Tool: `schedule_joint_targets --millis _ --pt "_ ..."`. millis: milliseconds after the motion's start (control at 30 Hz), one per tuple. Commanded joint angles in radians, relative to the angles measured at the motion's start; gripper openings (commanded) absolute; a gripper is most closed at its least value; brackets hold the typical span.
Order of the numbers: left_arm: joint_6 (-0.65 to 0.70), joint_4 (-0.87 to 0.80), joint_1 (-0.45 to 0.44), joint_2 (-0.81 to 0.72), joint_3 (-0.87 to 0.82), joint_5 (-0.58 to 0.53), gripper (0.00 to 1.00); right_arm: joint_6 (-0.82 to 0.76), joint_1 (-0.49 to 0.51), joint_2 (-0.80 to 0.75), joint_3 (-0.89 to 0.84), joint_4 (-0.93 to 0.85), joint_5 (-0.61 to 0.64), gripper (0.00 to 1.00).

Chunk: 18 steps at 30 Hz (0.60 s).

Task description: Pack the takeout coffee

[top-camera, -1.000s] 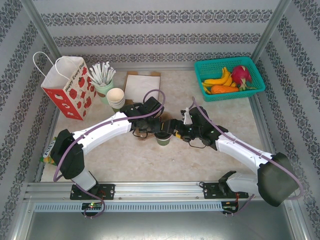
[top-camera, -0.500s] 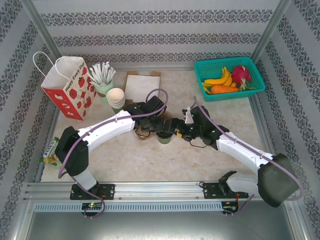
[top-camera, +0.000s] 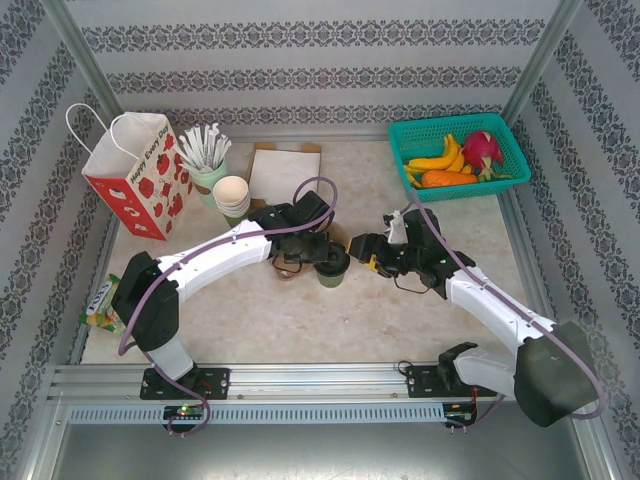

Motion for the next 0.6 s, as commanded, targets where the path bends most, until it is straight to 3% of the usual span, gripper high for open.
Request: schedule_joint_targets --millis 0,167,567 --pt "0.017 -0.057 -0.014 0.055 -0.003 0.007 0.00 -0.020 -0.013 0.015 -0.006 -0.001 -0.034 0.55" --pt "0.025 -0.067 -0.015 0.065 0.009 0.010 0.00 -0.025 -0.017 0.037 -0.011 -0.003 -0.033 0.39" --pt "0.033 -0.077 -0.015 0.078 0.027 0.013 0.00 -0.028 -0.020 0.069 -0.007 -0.006 0.002 0.28"
